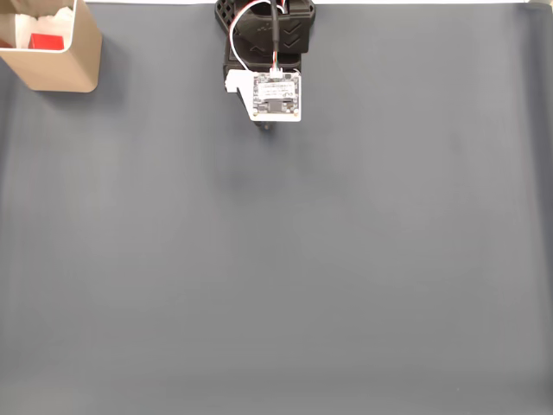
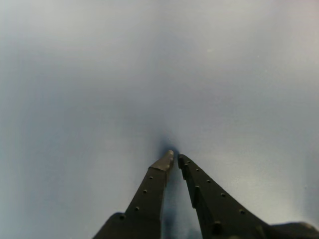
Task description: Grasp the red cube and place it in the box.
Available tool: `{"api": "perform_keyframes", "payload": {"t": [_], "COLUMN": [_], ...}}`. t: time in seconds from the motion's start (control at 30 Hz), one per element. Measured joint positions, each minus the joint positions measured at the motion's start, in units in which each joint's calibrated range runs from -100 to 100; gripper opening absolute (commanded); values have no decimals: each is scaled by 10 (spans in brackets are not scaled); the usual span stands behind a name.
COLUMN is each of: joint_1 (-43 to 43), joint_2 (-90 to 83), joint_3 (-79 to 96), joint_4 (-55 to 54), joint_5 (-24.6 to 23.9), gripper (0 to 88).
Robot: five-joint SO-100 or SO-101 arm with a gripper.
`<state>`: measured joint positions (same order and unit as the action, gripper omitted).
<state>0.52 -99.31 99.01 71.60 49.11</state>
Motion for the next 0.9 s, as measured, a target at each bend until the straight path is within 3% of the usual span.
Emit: {"api": "perform_keyframes", "payload": {"t": [0.9], "joint_1": [0], "joint_2": [-7], "joint_3": [0], "joint_4": [30], "joint_5": [-10], "gripper": [2]}}
